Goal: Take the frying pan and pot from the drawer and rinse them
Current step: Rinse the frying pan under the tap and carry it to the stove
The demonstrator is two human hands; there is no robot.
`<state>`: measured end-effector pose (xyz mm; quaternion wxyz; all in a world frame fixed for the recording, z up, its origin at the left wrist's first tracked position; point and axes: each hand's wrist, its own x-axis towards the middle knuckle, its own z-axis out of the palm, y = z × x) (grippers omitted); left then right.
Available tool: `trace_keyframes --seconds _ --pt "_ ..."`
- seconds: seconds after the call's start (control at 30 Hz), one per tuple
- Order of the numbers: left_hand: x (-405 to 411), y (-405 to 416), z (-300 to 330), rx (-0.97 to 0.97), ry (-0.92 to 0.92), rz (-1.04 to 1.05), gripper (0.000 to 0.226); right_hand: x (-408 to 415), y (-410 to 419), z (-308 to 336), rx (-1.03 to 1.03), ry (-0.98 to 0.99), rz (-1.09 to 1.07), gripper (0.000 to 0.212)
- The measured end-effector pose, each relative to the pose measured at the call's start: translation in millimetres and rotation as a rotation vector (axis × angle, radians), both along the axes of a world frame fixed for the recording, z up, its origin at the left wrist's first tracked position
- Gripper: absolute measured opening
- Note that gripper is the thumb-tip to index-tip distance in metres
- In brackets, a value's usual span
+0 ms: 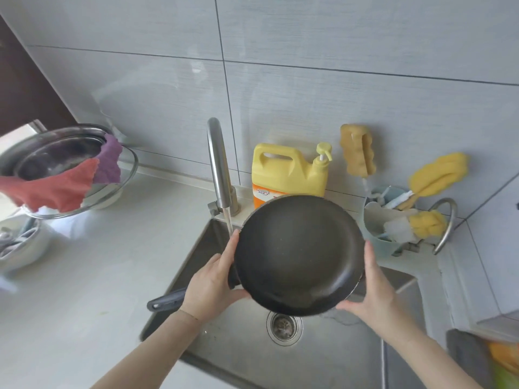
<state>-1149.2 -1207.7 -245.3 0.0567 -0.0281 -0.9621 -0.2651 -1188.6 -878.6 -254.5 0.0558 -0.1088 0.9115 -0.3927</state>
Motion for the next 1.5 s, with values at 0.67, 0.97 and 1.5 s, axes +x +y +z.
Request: trace_keyframes --seconds 0.67,0.97,1.5 --pt "-12 -78 69 -0.179 -0.878 -0.136 0.119 49 -94 -65 -0.392 -0.661 0.186 0.122" --pt "-4 -52 39 -0.311 -0.366 0.012 0.132 19 -76 -53 -0.318 -0.293 -0.017 0.145" --pt "-8 -48 34 0.014 -0.732 -0.102 0.133 5 -32 -41 -0.173 -0.637 0.211 0.133"
